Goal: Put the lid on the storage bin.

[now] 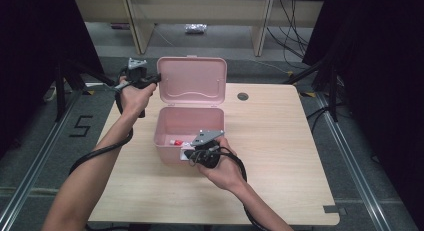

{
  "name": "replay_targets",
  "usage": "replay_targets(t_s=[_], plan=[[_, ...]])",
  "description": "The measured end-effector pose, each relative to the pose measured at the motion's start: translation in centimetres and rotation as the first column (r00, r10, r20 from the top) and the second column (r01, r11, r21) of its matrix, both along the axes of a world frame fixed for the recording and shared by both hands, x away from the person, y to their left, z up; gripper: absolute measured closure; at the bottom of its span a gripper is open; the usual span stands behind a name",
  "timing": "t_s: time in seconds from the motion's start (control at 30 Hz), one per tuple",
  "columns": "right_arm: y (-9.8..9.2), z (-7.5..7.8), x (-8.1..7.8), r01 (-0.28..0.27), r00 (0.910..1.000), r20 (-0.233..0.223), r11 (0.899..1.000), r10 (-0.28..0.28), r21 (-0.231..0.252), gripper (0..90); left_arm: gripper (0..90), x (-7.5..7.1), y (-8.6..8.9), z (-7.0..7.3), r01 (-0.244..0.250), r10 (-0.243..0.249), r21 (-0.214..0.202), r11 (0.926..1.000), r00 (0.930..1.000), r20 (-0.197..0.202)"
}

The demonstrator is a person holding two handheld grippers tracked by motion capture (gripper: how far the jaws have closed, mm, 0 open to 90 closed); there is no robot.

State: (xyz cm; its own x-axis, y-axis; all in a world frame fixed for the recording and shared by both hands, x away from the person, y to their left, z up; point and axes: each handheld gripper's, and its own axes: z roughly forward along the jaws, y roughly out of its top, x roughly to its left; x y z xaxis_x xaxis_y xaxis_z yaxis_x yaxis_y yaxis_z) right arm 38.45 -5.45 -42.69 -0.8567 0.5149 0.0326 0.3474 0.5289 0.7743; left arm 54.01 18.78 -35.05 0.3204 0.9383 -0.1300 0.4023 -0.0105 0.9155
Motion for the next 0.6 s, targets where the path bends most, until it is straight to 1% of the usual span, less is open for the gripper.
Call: replay_targets(t_s=[0.4, 0.43, 0.47, 0.5, 0.6], plan=[[0.01, 0.03, 0.03, -0.001, 1.0, 0.001, 1.0, 0.001, -0.001, 90.0, 88.4, -0.71, 0.08, 0.02, 0.006, -0.007, 0.01, 0.9999, 0.9998, 0.02], [-0.01, 0.03, 0.08, -0.005, 0.9999, 0.01, 1.0, 0.005, -0.003, 90.0, 88.4, -0.77, 0.07, 0.01, 0.006, -0.006, 0.012, 0.9999, 0.9997, 0.022], [0.04, -0.07, 0.17, -0.01, 0.9994, 0.034, 1.0, 0.01, 0.001, 90.0, 88.4, -0.84, 0.08, 0.04, 0.007, -0.008, 0.014, 0.9999, 0.9997, 0.023], [0.1, -0.09, -0.03, 0.009, 1.0, 0.003, 1.0, -0.009, 0.01, 90.0, 88.5, -0.9, 0.07, 0.03, 0.008, -0.008, 0.014, 0.9999, 0.9996, 0.026], [0.1, -0.1, 0.0, 0.004, 1.0, 0.006, 1.0, -0.004, 0.013, 90.0, 88.4, -1.01, 0.09, 0.04, 0.011, -0.012, 0.016, 0.9998, 0.9994, 0.032]])
